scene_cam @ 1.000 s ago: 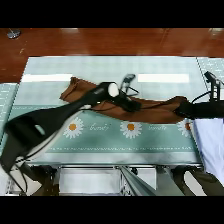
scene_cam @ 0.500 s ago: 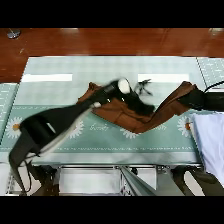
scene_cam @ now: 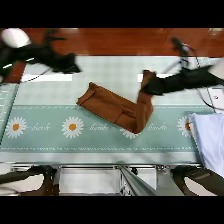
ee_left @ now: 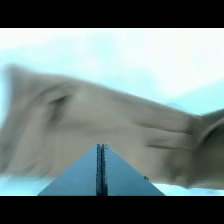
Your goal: Fold the shirts.
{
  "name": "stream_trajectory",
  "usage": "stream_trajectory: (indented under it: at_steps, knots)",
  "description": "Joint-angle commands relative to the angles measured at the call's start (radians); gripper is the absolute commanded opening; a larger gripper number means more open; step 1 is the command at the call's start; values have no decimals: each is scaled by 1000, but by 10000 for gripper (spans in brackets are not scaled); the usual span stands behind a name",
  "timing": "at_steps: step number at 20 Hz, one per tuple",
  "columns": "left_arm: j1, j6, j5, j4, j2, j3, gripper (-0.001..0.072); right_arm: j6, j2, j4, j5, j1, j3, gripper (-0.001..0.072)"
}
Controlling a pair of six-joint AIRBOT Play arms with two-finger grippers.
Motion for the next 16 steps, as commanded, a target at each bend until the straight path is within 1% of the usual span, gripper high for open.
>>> stream_trajectory:
  at_steps: [1,3,5,6,8,9,10,11,13,15,16]
  knots:
    - [158,49,127,2,391,-432,21,10,-284,11,-56,175,231,29]
    - [171,49,154,2,605,-663,21,24,-456,11,-68,234,379,28]
    - [167,48,151,-37,758,-828,21,63,-628,20,-72,269,542,29]
    - [167,40,155,-63,807,-885,21,93,-713,35,-71,283,626,28]
    - [167,25,183,-96,854,-961,21,110,-856,92,-87,309,765,30]
    - [163,26,224,-103,850,-985,21,111,-912,148,-96,318,808,181]
    - [158,26,268,-103,836,-1000,21,109,-960,235,-94,319,835,514]
    - [157,26,288,-103,814,-1004,21,88,-980,307,-88,313,837,615]
    - [157,27,296,-106,772,-1003,21,82,-972,332,-29,267,837,615]
    - [157,31,291,-106,750,-1003,21,89,-920,347,126,167,837,615]
    - [157,37,290,-106,747,-1003,21,76,-875,335,240,106,836,615]
